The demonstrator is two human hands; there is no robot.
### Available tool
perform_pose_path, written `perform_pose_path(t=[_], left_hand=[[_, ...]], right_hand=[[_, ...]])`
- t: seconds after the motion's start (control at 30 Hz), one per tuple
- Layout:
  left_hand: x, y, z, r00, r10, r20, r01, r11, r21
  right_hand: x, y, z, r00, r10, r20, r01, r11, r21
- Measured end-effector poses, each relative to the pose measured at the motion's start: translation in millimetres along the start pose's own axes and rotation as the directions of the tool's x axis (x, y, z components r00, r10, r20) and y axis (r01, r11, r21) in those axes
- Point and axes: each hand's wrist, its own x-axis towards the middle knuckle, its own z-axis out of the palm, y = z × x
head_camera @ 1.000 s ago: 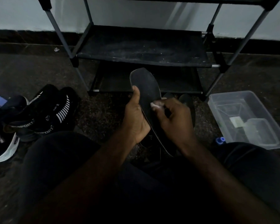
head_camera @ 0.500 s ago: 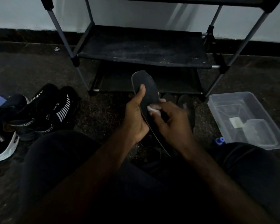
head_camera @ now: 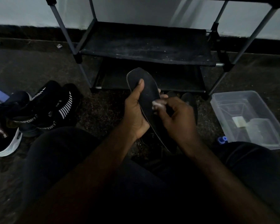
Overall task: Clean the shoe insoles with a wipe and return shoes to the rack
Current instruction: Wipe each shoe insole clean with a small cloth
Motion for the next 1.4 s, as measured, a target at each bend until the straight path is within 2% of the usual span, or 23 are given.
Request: perform_pose_path(t=[0.07, 0.1, 0.27, 0.3, 0.43, 0.47, 0.53, 0.67, 0.73, 0.83, 0.9, 1.0, 1.07, 1.13, 1.2, 1.27, 1.33, 1.4], left_hand=[[1, 1, 2, 1.000, -0.010, 0.000, 0.010, 1.000, -0.018], [1, 1, 2, 1.000, -0.016, 0.001, 0.016, 1.000, -0.018], [1, 0, -2, 1.000, -0.011, 0.000, 0.011, 0.999, -0.036], [1, 0, -3, 1.000, -0.007, 0.008, 0.007, 0.999, -0.047], [0, 1, -1, 0.999, -0.019, 0.033, 0.019, 1.000, -0.004], [0, 1, -1, 0.999, -0.021, 0.031, 0.021, 1.000, 0.003], [0, 1, 0, 1.000, -0.024, 0.018, 0.024, 1.000, 0.006], [0, 0, -4, 1.000, 0.024, -0.014, -0.024, 0.999, -0.023], [-1, 1, -2, 1.000, 0.028, 0.004, -0.028, 1.000, -0.012], [-1, 0, 2, 1.000, 0.011, 0.007, -0.011, 1.000, 0.003], [-1, -1, 3, 1.000, 0.005, -0.001, -0.005, 1.000, 0.006], [-1, -1, 2, 1.000, -0.001, 0.011, 0.001, 1.000, 0.009], [-2, -1, 1, 1.000, -0.008, 0.024, 0.008, 1.000, 0.008], [-2, -1, 1, 1.000, -0.009, 0.021, 0.009, 1.000, 0.011], [-2, -1, 2, 1.000, -0.008, 0.014, 0.008, 1.000, 0.008], [-1, -2, 2, 1.000, -0.010, 0.014, 0.010, 1.000, 0.010], [1, -3, -1, 1.000, -0.005, 0.001, 0.004, 1.000, 0.031], [2, -2, -3, 1.000, 0.000, -0.007, 0.000, 0.999, 0.049]], right_hand=[[4, 6, -1, 0.992, 0.077, -0.105, -0.082, 0.996, -0.044], [4, 6, -1, 0.990, 0.090, -0.110, -0.096, 0.994, -0.051], [-9, -15, 3, 0.983, -0.018, 0.184, -0.008, 0.990, 0.142], [-8, -14, 3, 0.982, -0.035, 0.186, 0.011, 0.992, 0.128], [4, 0, -2, 0.997, 0.016, -0.075, -0.022, 0.996, -0.087], [5, 1, -2, 0.994, 0.024, -0.103, -0.036, 0.992, -0.119], [1, -2, 1, 0.998, 0.015, -0.058, -0.021, 0.996, -0.092], [-9, -14, 4, 0.987, -0.085, 0.140, 0.079, 0.996, 0.050], [-4, -9, 1, 0.992, -0.102, 0.073, 0.107, 0.992, -0.066], [7, 1, -2, 0.994, -0.048, -0.095, 0.022, 0.965, -0.260], [8, 2, 0, 0.992, -0.019, -0.122, -0.020, 0.948, -0.317], [5, -2, 3, 0.992, -0.045, -0.115, 0.018, 0.974, -0.228], [4, -6, 3, 0.995, -0.091, -0.030, 0.087, 0.989, -0.123], [6, -7, 3, 0.993, -0.118, 0.006, 0.118, 0.979, -0.166], [12, -3, 2, 0.993, -0.090, -0.074, 0.067, 0.961, -0.268], [16, -1, 0, 0.990, -0.035, -0.133, -0.004, 0.958, -0.287], [14, -5, 1, 0.997, -0.017, -0.073, 0.005, 0.988, -0.155], [5, -16, 5, 0.996, -0.052, 0.070, 0.053, 0.999, -0.012]])
